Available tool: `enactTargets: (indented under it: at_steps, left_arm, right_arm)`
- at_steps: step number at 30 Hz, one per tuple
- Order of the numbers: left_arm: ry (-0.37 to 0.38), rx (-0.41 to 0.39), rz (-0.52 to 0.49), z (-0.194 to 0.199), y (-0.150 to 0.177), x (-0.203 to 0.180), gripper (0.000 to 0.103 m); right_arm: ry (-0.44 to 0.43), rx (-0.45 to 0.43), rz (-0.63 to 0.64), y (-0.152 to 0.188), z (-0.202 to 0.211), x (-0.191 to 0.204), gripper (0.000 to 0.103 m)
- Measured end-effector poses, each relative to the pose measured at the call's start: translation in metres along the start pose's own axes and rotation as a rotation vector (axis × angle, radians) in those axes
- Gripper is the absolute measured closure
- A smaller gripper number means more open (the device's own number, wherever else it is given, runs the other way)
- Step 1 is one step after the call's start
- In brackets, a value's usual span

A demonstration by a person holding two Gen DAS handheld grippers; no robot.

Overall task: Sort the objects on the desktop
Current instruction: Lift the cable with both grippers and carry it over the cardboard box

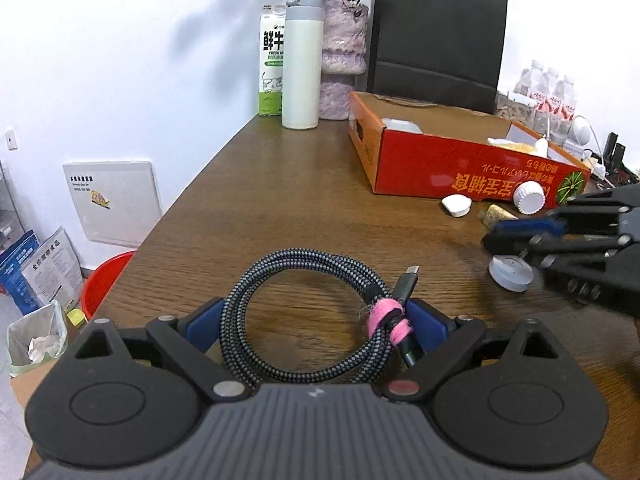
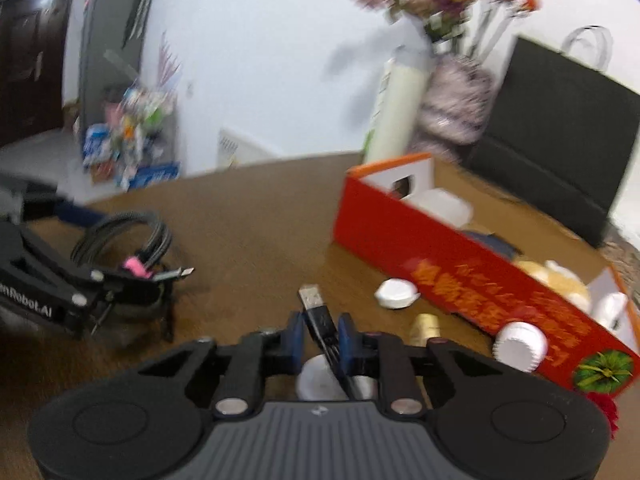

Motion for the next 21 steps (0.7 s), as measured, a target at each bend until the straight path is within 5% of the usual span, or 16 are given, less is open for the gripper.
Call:
enactTargets:
  at_steps: [21]
  left_arm:
    - [0.081,-0.125,0.02,0.038,-0.047,-0.057,0.007]
  right_arm:
    - [0.129,-0.387,-0.226,-0.019,0.116,-0.073,0.091]
Point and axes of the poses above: each gripper's, at about its wrist camera, not at the fingertips, and z roughly against the way its jaws point, x to its left, y to its underside, the point moved 5 cm from there along -z, roughly the way its jaws point, and after that the axes turned 12 degrees about -y, right-handed, at the moved point
